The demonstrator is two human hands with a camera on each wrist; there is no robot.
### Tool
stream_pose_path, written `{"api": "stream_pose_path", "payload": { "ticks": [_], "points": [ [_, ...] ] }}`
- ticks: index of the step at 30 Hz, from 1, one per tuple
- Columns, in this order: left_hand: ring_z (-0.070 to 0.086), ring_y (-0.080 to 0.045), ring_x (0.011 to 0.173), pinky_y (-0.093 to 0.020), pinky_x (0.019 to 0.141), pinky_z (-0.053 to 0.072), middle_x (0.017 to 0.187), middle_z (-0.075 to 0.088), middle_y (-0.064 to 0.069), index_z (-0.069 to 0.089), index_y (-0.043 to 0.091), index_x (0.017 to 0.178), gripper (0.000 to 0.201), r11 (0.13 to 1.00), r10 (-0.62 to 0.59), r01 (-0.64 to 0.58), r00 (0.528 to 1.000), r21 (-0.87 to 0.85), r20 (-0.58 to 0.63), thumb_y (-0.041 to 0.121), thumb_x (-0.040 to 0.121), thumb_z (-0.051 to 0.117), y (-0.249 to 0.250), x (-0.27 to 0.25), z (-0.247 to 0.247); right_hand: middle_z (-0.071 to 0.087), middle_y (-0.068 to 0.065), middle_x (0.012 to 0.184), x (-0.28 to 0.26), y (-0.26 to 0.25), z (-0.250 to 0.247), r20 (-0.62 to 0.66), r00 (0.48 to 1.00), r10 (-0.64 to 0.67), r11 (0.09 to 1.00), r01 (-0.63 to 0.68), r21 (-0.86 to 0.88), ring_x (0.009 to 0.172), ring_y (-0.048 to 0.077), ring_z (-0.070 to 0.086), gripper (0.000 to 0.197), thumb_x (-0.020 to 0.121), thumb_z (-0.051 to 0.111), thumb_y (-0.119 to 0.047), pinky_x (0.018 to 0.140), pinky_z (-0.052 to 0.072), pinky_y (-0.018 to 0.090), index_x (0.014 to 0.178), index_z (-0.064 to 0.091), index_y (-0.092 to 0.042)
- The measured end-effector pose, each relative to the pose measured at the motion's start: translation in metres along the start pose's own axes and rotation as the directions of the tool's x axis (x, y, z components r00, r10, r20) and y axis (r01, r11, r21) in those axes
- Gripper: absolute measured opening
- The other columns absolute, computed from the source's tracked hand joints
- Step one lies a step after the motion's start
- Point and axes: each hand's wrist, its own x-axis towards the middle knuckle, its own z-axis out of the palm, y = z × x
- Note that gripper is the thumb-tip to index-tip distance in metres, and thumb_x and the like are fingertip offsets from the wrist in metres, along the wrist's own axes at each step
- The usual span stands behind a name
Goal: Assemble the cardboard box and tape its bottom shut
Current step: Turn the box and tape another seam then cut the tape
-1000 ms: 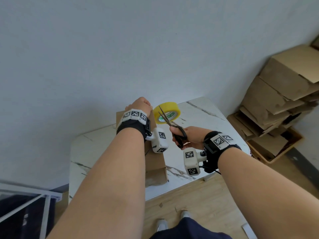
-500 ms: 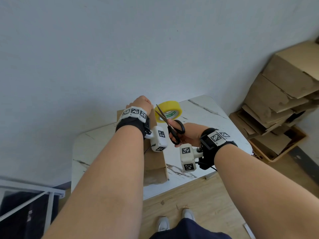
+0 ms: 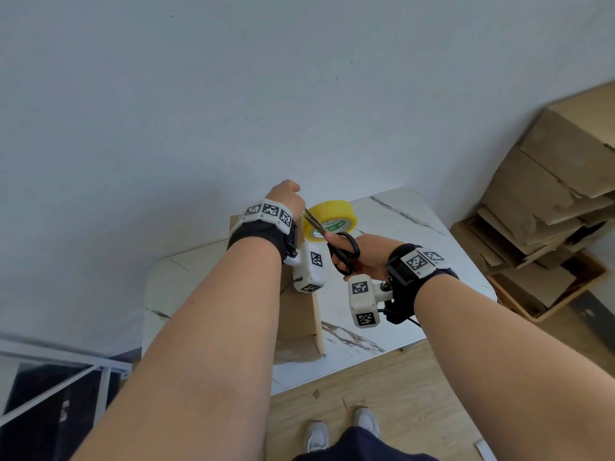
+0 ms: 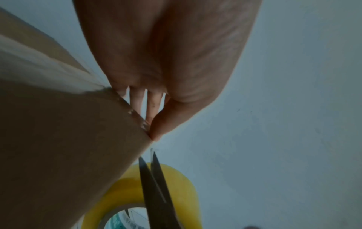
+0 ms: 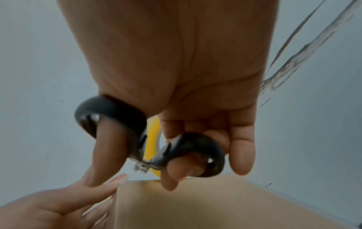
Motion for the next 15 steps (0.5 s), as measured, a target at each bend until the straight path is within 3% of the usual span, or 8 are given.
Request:
{"api": "stream_pose_path", "payload": {
  "ticks": [5, 7, 9, 11, 13, 15],
  "points": [
    [0.035, -0.024, 0.140, -0.029, 0.111, 0.030, 0.154, 0.032, -0.006, 0.042, 0.015, 0.144, 0.050, 0.970, 0.127, -0.156, 0.979, 0.188, 0.159, -0.003, 0.099, 0.029, 0.022, -0.007, 0.000, 0.055, 0.000, 0.061, 0.002, 0.001, -0.004, 0.016, 1.000, -0.015, 1.000, 0.014, 0.017, 0.051, 0.011, 0.048, 0.039, 0.093, 0.055, -0.043, 0.054, 0.042, 0.020, 0.075, 0.052, -0.009],
    [0.039, -0.023, 0.136, -0.029, 0.107, 0.033, 0.150, 0.037, -0.012, 0.044, 0.010, 0.140, 0.044, 0.971, 0.126, -0.160, 0.974, 0.177, 0.190, 0.001, 0.100, 0.027, 0.027, -0.008, 0.001, 0.054, -0.001, 0.060, 0.002, 0.000, -0.005, 0.028, 0.999, -0.016, 1.000, 0.015, 0.024, 0.048, 0.010, 0.048, 0.038, 0.095, 0.054, -0.042, 0.053, 0.042, 0.019, 0.075, 0.051, -0.009],
    [0.045, -0.019, 0.125, -0.027, 0.095, 0.035, 0.135, 0.044, -0.018, 0.048, 0.005, 0.129, 0.032, 0.960, 0.116, -0.166, 0.968, 0.224, 0.221, 0.015, 0.102, 0.036, 0.030, -0.007, 0.004, 0.053, -0.001, 0.058, 0.003, -0.001, -0.006, 0.041, 0.999, -0.014, 1.000, 0.014, 0.010, 0.046, 0.009, 0.048, 0.040, 0.095, 0.053, -0.042, 0.053, 0.042, 0.019, 0.073, 0.051, -0.009],
    [0.044, -0.022, 0.130, -0.030, 0.097, 0.037, 0.142, 0.045, -0.010, 0.046, 0.012, 0.138, 0.048, 0.929, 0.129, -0.206, 0.959, 0.306, 0.252, 0.032, 0.095, 0.053, 0.028, -0.005, 0.008, 0.053, -0.003, 0.054, 0.003, -0.001, -0.007, 0.051, 0.998, -0.022, 1.000, 0.023, -0.005, 0.044, 0.008, 0.048, 0.039, 0.096, 0.052, -0.042, 0.053, 0.041, 0.018, 0.073, 0.051, -0.010],
    [0.049, -0.023, 0.127, -0.031, 0.100, 0.042, 0.143, 0.048, -0.004, 0.048, 0.016, 0.138, 0.056, 0.924, 0.140, -0.209, 0.964, 0.319, 0.226, 0.032, 0.087, 0.065, 0.027, -0.002, 0.009, 0.054, -0.004, 0.053, 0.003, -0.001, -0.007, 0.054, 0.998, -0.028, 1.000, 0.028, 0.000, 0.043, 0.007, 0.049, 0.038, 0.096, 0.051, -0.041, 0.053, 0.042, 0.018, 0.074, 0.050, -0.010],
    [0.057, -0.024, 0.118, -0.035, 0.099, 0.047, 0.133, 0.057, -0.005, 0.059, 0.016, 0.129, 0.049, 0.916, 0.139, -0.203, 0.970, 0.346, 0.202, 0.027, 0.083, 0.070, 0.028, -0.001, 0.010, 0.053, -0.002, 0.057, 0.004, -0.002, -0.008, 0.052, 0.998, -0.028, 1.000, 0.027, 0.013, 0.044, 0.007, 0.049, 0.036, 0.096, 0.052, -0.040, 0.052, 0.043, 0.017, 0.075, 0.051, -0.010]
  ]
}}
